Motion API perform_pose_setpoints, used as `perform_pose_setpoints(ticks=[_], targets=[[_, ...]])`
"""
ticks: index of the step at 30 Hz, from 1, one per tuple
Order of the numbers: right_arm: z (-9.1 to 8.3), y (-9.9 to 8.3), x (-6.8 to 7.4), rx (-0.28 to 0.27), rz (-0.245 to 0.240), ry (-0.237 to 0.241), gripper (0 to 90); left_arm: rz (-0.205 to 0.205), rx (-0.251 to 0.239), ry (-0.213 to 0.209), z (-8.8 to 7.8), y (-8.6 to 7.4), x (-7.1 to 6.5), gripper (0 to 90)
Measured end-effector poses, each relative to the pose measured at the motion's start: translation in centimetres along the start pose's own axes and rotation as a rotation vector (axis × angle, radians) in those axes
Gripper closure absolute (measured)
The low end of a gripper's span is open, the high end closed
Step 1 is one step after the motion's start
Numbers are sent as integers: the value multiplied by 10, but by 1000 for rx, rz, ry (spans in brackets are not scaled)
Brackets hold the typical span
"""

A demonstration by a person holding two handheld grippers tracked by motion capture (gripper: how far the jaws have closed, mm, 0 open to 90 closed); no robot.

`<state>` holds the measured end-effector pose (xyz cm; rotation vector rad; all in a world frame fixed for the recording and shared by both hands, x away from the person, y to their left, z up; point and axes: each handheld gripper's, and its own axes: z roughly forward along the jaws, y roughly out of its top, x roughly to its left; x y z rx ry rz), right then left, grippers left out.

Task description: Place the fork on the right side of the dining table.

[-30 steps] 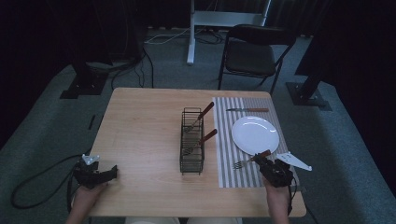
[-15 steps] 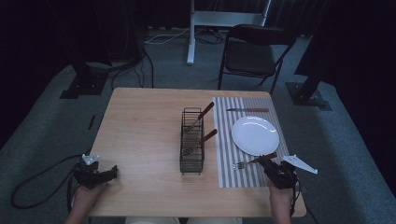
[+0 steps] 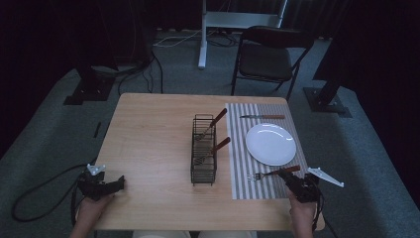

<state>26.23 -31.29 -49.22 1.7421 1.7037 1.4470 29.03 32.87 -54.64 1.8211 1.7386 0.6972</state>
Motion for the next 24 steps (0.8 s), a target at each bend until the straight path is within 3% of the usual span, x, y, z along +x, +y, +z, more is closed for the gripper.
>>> perform_pose_setpoints(ticks=[14,24], targets=[[6,-10,-25,90,-26,-57,713,0,0,0,0,0,0,3],[11,-15,-42,133,-8,-84,697,-1,0,1,0,0,0,3]])
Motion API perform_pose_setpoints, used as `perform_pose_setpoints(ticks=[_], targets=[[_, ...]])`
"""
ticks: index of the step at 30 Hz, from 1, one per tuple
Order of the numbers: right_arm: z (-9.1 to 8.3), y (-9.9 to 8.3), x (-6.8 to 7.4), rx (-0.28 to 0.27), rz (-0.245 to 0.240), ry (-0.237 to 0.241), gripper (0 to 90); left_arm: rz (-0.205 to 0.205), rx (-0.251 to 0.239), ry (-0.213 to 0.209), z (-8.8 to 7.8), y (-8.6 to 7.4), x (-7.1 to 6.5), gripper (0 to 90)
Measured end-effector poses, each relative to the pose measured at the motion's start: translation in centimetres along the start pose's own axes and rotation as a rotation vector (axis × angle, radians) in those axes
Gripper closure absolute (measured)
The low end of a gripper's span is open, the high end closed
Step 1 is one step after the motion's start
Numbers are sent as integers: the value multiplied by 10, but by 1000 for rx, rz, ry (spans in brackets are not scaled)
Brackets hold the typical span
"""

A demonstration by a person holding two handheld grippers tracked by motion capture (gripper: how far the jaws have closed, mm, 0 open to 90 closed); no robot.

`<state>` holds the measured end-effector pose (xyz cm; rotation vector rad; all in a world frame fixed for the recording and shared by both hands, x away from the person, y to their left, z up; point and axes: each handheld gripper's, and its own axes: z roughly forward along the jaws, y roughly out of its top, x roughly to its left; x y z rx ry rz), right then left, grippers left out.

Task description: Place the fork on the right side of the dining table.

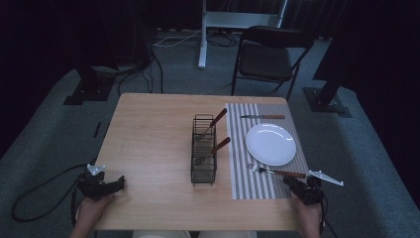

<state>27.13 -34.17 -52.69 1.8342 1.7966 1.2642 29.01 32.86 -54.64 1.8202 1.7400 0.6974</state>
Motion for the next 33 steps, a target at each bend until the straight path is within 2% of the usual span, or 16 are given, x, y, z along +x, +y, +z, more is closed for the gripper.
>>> perform_pose_setpoints(ticks=[5,9,10,12,15,17,19,21,23,26,29,33], targets=[[0,-1,-8,1,13,-18,692,0,0,0,0,0,0,3],[0,-2,-8,3,6,-36,640,1,1,0,0,0,0,3],[1,-2,-7,6,-11,-50,611,1,0,1,0,0,0,3],[2,-4,-6,9,-25,-67,508,0,0,0,0,0,0,3],[5,-6,-5,12,-38,-81,403,1,1,1,0,0,0,3],[7,-8,-3,3,-54,-121,326,1,1,0,0,0,0,3],[9,-10,-1,18,-94,-141,231,1,1,0,0,0,0,3],[10,-13,2,15,-102,-151,200,1,1,0,0,0,0,3],[12,-16,3,24,-116,-164,120,0,0,1,0,0,0,3],[11,-18,3,16,-119,-174,123,1,1,0,0,0,0,3],[10,-19,3,2,-126,-207,123,1,1,0,0,0,0,3],[9,-23,3,21,-143,-226,123,0,0,1,0,0,0,3]])
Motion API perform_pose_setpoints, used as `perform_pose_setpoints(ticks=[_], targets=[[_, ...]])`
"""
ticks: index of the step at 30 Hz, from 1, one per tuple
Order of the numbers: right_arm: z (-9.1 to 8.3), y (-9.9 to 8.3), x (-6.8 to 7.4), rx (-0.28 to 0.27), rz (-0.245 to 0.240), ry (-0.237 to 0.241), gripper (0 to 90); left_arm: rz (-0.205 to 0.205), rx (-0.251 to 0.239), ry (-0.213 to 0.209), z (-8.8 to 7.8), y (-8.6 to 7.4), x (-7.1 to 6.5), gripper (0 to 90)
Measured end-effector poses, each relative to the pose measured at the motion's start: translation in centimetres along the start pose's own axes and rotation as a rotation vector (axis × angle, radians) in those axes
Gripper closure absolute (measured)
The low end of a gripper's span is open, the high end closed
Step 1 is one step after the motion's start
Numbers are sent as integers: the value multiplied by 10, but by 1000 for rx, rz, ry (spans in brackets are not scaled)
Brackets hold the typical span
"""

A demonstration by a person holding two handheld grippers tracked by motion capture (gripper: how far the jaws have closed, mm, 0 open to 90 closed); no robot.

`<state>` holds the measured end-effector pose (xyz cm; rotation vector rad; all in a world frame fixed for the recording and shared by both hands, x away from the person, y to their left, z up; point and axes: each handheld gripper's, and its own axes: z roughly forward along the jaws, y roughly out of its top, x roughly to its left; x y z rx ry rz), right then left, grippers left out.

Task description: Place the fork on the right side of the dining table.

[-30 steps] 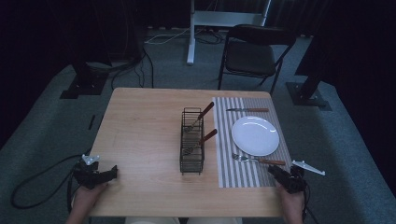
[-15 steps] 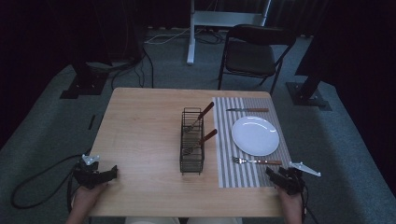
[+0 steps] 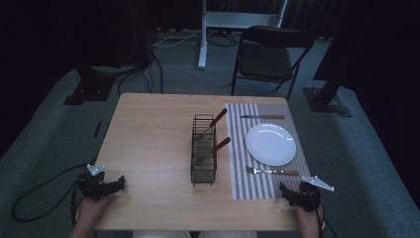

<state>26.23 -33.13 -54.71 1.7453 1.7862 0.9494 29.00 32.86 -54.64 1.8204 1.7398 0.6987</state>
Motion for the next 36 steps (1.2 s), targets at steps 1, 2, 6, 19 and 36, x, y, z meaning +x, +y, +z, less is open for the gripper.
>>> perform_pose_setpoints(ticks=[1,2,6,19,36], targets=[[0,-1,0,3,-7,-12,123,0,1,0,0,0,0,3],[-1,-2,-1,6,-7,-23,121,0,1,0,0,0,0,3],[-3,-5,-4,0,-5,-59,117,0,1,-1,0,0,0,3],[-10,-14,-7,4,-6,-86,117,0,1,0,0,0,0,3],[-9,-17,-1,6,-40,-134,115,1,0,-2,0,0,-1,3]])
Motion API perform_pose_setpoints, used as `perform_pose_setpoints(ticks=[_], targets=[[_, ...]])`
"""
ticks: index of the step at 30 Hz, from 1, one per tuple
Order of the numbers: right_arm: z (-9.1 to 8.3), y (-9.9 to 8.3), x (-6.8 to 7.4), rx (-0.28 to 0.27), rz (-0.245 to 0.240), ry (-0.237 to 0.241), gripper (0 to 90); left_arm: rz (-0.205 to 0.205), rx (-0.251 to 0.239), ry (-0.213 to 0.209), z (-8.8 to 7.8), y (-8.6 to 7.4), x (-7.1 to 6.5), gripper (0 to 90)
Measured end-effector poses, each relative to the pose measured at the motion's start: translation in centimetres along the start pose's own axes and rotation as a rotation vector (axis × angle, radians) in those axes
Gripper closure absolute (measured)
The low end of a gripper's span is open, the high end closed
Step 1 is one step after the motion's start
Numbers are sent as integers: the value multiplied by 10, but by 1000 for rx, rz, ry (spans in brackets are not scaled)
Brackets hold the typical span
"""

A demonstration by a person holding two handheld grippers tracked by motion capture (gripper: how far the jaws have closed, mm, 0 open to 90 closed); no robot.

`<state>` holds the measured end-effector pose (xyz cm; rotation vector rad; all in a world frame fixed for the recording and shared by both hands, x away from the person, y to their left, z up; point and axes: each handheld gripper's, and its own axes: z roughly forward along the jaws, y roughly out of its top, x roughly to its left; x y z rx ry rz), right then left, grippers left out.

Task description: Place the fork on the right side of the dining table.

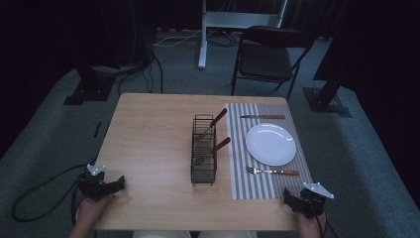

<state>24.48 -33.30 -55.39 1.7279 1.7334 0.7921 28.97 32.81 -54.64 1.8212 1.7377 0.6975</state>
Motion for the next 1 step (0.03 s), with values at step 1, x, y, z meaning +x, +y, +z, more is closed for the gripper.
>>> perform_pose_setpoints(ticks=[1], targets=[[0,0,0,0,0,0,115,-1,-1,0,0,0,0,3]])
